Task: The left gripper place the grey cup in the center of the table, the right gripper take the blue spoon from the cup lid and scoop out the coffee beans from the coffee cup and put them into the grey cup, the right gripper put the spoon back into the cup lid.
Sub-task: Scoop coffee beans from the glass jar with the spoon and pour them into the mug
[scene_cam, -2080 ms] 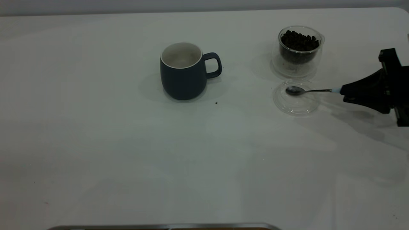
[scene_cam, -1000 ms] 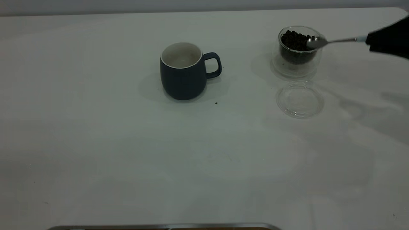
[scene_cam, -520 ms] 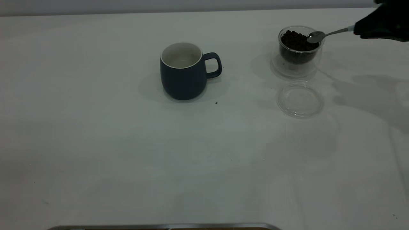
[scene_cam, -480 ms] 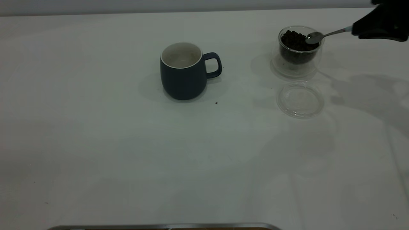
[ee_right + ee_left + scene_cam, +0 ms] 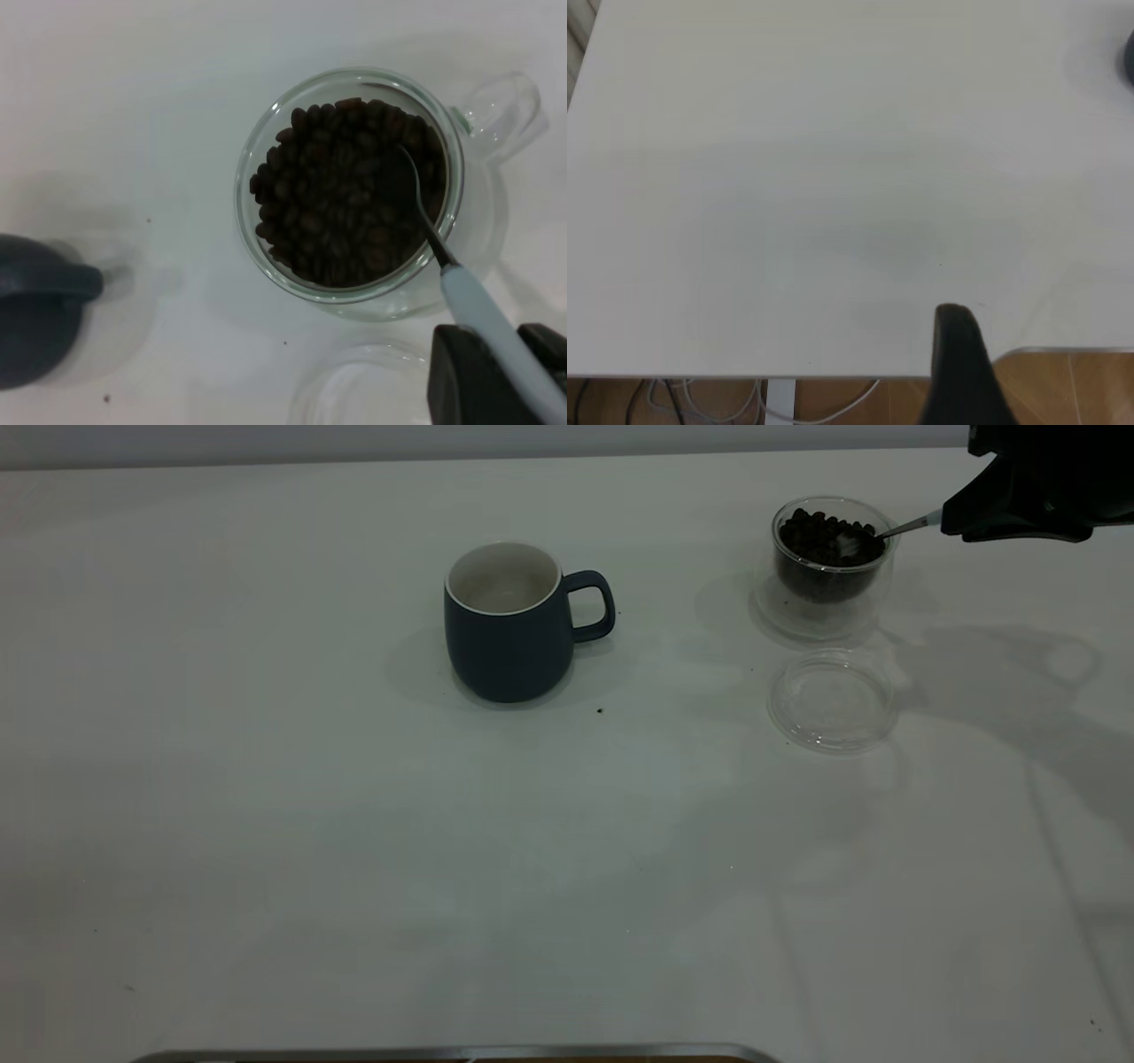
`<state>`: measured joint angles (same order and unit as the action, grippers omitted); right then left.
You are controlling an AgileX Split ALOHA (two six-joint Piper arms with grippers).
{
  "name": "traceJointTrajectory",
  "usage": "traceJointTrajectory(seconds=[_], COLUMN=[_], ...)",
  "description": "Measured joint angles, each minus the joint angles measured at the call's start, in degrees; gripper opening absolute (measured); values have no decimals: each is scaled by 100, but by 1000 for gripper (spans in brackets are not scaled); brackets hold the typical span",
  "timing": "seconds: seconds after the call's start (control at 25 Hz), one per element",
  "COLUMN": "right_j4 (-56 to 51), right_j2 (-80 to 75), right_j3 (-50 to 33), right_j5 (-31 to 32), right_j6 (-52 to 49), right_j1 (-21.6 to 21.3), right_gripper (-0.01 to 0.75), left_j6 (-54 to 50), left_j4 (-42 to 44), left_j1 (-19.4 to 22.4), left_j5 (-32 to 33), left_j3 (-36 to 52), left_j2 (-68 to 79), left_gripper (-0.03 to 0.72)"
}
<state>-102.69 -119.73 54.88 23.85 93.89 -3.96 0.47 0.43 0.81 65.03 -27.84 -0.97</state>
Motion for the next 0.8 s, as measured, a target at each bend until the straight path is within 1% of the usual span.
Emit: traceJointTrajectory(seconds=[0.2, 0.4, 0.6, 0.8], right_j4=[0, 0, 0, 0], right_j2=[-39, -238, -325, -343], right_j3=[0, 0, 5, 5], right_j5=[132, 385, 503, 881], right_j6=[-432, -645, -893, -1041], right_j1=[0, 0, -13, -267], right_gripper=[107, 107, 107, 107], left_j6=[-5, -14, -14, -14], left_j4=[0, 0, 0, 0], left_j1=[0, 0, 0, 0], left_j5=[0, 0, 0, 0], left_j3=[0, 0, 0, 0], left_j2=[0, 0, 0, 0], left_gripper=[548, 548, 548, 548])
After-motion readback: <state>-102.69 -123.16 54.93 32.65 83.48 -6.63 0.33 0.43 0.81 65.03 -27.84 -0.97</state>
